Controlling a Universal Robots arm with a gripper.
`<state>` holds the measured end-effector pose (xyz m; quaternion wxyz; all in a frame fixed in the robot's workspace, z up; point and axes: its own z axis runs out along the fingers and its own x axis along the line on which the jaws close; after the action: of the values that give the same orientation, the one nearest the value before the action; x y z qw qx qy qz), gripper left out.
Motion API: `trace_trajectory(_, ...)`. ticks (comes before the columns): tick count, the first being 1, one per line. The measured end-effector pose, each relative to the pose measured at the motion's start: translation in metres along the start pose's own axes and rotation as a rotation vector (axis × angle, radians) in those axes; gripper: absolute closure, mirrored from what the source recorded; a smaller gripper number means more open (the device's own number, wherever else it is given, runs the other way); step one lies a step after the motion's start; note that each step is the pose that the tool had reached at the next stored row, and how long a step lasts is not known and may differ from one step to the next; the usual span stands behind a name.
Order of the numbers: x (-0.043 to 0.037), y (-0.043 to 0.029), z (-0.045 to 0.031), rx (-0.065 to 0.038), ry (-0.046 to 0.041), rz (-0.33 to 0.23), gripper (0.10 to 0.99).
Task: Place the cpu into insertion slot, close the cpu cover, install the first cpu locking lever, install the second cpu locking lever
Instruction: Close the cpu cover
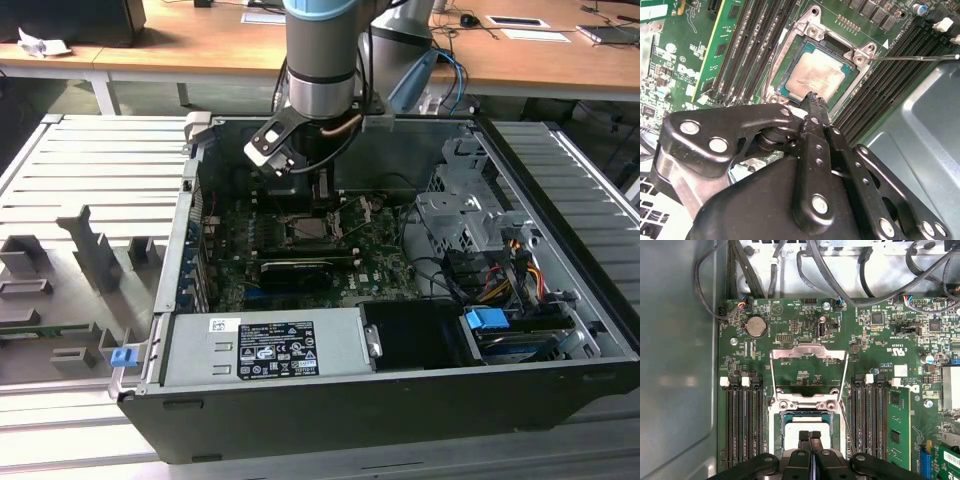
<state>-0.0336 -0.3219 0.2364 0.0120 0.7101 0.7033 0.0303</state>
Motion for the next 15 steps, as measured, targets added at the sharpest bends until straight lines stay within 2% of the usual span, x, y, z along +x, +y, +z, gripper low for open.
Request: trace_trajectory(15, 0.0001, 0.0003, -0.0051, 0.0, -0.0002, 0.0, 0.98)
